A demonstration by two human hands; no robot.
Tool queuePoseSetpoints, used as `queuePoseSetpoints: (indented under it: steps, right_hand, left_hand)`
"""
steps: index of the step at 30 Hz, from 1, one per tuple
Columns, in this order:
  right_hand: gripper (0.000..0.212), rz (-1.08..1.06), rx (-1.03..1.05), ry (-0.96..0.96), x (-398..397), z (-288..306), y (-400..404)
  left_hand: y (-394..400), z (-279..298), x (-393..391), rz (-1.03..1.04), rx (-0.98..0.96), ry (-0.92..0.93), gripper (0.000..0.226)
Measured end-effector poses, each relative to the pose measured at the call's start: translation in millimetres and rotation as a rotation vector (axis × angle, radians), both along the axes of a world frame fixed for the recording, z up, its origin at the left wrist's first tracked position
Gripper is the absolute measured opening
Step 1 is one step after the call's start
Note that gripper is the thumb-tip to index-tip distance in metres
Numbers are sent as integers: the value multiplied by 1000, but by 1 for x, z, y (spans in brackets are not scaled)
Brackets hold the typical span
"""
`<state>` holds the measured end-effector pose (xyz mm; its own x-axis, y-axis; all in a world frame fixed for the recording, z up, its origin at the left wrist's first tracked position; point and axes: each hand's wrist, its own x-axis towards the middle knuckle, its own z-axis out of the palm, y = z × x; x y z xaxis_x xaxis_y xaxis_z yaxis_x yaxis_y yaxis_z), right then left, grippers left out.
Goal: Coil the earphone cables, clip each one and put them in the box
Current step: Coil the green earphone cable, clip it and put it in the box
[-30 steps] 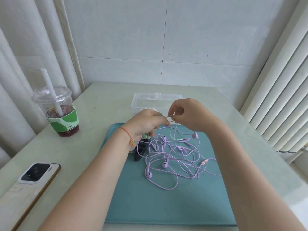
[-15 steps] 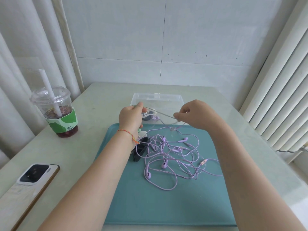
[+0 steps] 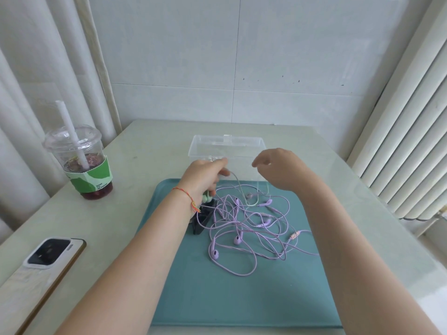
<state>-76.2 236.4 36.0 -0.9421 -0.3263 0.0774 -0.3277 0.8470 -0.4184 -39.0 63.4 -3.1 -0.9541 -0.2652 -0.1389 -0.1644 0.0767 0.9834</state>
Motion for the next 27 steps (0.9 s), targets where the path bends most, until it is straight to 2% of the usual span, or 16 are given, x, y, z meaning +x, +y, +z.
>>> queuePoseSetpoints:
  steps: [4,7,10,12,14,16,18,21,24,27]
  right_hand:
    - [35,270,-366,-231,12,3,-10]
    - [36,329,-372,-318,16,4,-11]
    - [20,194,-400,-164,12,5,-10]
    - [14,49,-552,-30,4,5,-8]
    - [16,-110,-756,61,-2,6,-4]
    - [17,-233,-931,44,-7,9,4]
    - [20,-306,-1035,-33,-9,10,11]
    - [25,-350,-959,-106,-15,5,14]
    - [26,-297,-755,-92,-16,0,5]
    - [43,-126,-700,10,-6,4,-4]
  left_hand:
    - [6,4,2,-132,-6,54,25]
    - [4,6,2,-104,71,164,23]
    - [0,6,1,-38,88,227,23]
    - [-4,7,1,-70,-27,219,28]
    - [-8,6,4,-190,-191,158,32]
    - [-7,5,5,-252,-259,96,33]
    - [-4,4,5,-164,-134,54,37]
    - [-2,8,4,-51,89,-13,38]
    - [-3,7,4,-119,26,-66,40]
    - [-2,5,3,-265,0,-90,40]
